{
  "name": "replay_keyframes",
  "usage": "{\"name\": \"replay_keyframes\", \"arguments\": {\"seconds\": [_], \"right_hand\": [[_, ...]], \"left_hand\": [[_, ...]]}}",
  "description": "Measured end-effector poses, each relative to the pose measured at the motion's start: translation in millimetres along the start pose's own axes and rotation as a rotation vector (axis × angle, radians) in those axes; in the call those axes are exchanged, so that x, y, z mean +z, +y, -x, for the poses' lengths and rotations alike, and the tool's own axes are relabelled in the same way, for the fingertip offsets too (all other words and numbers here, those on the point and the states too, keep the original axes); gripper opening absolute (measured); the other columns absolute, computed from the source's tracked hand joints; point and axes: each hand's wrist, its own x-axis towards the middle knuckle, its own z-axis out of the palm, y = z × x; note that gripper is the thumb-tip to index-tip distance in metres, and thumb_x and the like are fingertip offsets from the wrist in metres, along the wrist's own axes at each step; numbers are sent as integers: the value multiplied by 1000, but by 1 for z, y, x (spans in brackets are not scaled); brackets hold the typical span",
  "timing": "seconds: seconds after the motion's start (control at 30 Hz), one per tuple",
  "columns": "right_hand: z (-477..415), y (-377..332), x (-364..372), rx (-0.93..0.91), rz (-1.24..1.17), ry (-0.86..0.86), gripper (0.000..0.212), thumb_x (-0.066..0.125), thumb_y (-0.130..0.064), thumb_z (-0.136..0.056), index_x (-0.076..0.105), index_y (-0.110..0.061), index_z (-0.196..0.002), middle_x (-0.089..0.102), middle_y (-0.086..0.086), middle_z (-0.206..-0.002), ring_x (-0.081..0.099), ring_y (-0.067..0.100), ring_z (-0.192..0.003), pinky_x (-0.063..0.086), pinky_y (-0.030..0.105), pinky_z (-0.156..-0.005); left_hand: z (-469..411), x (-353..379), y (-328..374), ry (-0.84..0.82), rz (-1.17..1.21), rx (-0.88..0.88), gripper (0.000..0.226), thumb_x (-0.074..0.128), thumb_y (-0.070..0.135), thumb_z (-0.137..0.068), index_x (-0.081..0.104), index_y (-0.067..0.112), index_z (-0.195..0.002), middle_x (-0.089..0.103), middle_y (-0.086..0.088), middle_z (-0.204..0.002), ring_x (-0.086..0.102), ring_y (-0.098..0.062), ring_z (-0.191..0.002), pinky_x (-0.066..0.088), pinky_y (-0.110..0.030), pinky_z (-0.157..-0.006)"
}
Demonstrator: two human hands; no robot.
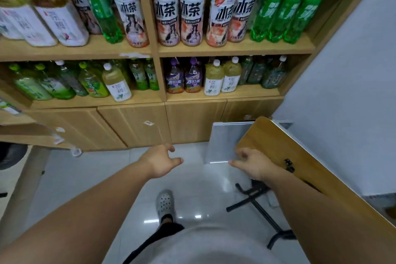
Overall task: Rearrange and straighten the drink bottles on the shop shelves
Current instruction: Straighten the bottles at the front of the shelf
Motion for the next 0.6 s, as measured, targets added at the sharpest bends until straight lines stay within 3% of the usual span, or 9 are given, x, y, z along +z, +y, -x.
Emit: {"name": "replay_keyframes", "arguments": {"seconds": [0.13, 0.3, 0.37, 0.47, 0.53, 0.6], "right_hand": [[-28, -37, -21, 41, -50, 63, 59, 73, -47, -90, 57, -21, -140, 63, 4, -133, 64, 20, -111, 57, 38, -95], [-55, -71, -61, 53, -145, 215, 47, 71, -51, -91, 60, -30, -132, 67, -6, -117, 60, 2, -86, 45, 8, -53], [-62, -77, -80, 46, -169, 265, 50, 71, -52, -91, 58, -33, -135, 63, -9, -120, 58, 2, -89, 44, 6, -60], [-74, -80, -120, 14, -175, 359, 60, 73, -51, -89, 56, -26, -142, 60, -2, -140, 54, 13, -112, 46, 25, -91], [-86, -79, -150, 9, -207, 396, 64, 74, -51, -89, 56, -22, -143, 58, 3, -143, 57, 21, -121, 50, 34, -98], [-99, -73, -180, -19, -204, 433, 64, 74, -52, -89, 57, -21, -142, 60, 5, -141, 58, 23, -119, 49, 30, -92]], "left_hand": [[-57, -54, 18, -38, 9, 61, 66, 68, 56, -90, 53, 20, -143, 57, -7, -144, 61, -25, -121, 50, -33, -96], [-116, -108, 69, -30, -54, 225, 63, 70, 54, -89, 55, 19, -140, 65, -7, -130, 64, -24, -112, 54, -37, -96], [-132, -122, 100, -6, -76, 305, 60, 70, 55, -89, 57, 23, -137, 63, -5, -135, 61, -23, -117, 50, -31, -91], [-151, -136, 150, 3, -91, 402, 60, 69, 58, -88, 56, 27, -137, 60, -5, -138, 60, -24, -119, 47, -29, -89], [-163, -140, 181, 11, -110, 447, 62, 70, 57, -88, 56, 26, -139, 58, -6, -142, 59, -25, -124, 48, -31, -96], [-174, -143, 211, 26, -118, 473, 62, 71, 55, -88, 55, 23, -140, 58, -7, -144, 57, -26, -127, 49, -34, -101]]}}
